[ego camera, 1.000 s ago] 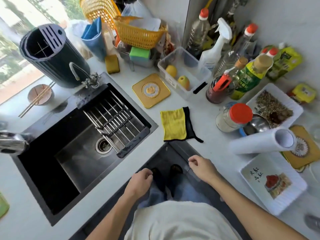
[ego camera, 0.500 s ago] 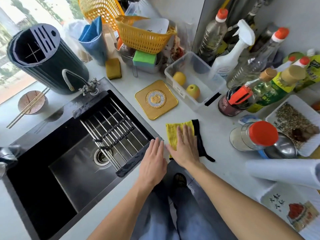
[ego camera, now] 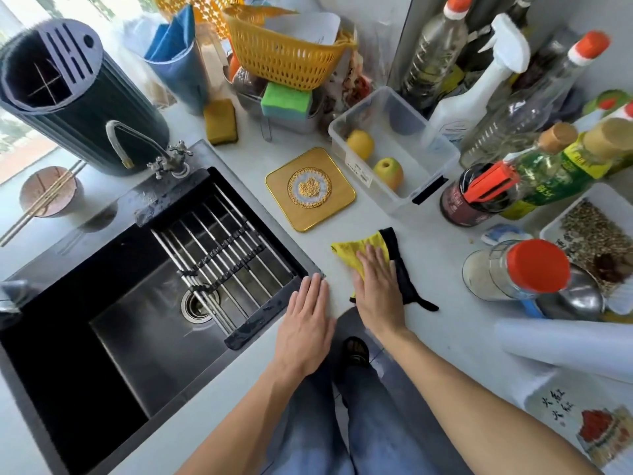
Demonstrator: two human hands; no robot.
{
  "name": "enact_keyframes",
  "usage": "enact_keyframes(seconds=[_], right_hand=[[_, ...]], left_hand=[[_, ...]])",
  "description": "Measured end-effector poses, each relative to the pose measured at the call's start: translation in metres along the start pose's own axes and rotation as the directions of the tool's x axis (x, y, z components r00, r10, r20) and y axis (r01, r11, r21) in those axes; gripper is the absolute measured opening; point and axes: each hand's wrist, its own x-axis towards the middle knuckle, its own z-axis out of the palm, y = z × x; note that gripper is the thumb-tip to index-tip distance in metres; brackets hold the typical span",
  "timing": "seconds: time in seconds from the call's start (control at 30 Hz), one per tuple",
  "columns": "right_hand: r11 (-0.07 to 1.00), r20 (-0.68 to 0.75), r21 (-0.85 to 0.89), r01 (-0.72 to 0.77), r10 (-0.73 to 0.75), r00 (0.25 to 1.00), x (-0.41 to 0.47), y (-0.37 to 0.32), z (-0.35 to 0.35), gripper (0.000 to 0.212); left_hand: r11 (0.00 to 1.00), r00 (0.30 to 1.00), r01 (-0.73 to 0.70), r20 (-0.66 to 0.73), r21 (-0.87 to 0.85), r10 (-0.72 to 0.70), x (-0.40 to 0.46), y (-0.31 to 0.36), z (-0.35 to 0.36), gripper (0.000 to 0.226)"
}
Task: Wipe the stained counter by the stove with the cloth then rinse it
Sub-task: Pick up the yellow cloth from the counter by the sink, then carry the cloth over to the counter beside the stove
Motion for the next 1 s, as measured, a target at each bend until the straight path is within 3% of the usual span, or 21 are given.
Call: enact_keyframes(seconds=[0.07, 0.17, 0.33, 0.43, 0.57, 0.7, 0.77, 0.9, 1.0], right_hand=[[0.981, 0.075, 0.184, -0.065, 0.052, 0.996, -0.003, 0.001, -0.018, 0.046], [0.935, 0.145, 0.321, -0.151, 0.108, 0.983, -0.019, 0.008, -0.050, 0.032], [0.752, 0.274, 0.539, -0.378, 0.268, 0.924, -0.070, 0.022, -0.088, 0.019], [0.668, 0.341, 0.574, -0.474, 0.332, 0.880, -0.106, 0.037, -0.099, 0.011], [0.671, 0.349, 0.493, -0.554, 0.430, 0.832, -0.152, 0.053, -0.104, 0.017], [0.642, 0.281, 0.470, -0.606, 0.542, 0.792, -0.199, 0.066, -0.095, 0.012], [0.617, 0.234, 0.498, -0.610, 0.582, 0.779, -0.225, 0.071, -0.088, 0.012], [0.465, 0.187, 0.554, -0.690, 0.738, 0.648, -0.301, 0.079, -0.060, 0.014], [0.309, 0.193, 0.577, -0.756, 0.848, 0.494, -0.379, 0.076, -0.029, 0.008]], left_hand=[[1.000, 1.000, -0.004, 0.023, -0.018, 0.004, -0.001, -0.001, -0.009, 0.072], [0.998, 1.000, -0.026, -0.004, -0.053, 0.026, -0.009, 0.003, -0.023, 0.068], [0.990, 1.000, -0.027, -0.001, -0.141, 0.027, -0.047, 0.016, -0.035, 0.042], [0.989, 0.992, -0.016, 0.122, -0.149, 0.035, -0.069, 0.016, -0.026, 0.037], [0.995, 0.948, 0.022, 0.318, -0.101, 0.011, -0.093, 0.008, -0.010, 0.030], [0.996, 0.870, 0.076, 0.492, -0.041, -0.046, -0.112, -0.009, 0.011, 0.024], [1.000, 0.830, 0.017, 0.558, 0.003, -0.016, -0.114, -0.016, 0.019, 0.024], [0.991, 0.764, -0.118, 0.643, 0.066, 0.048, -0.114, -0.014, 0.028, 0.030], [0.967, 0.719, -0.225, 0.690, 0.120, 0.081, -0.109, 0.005, 0.033, 0.030]])
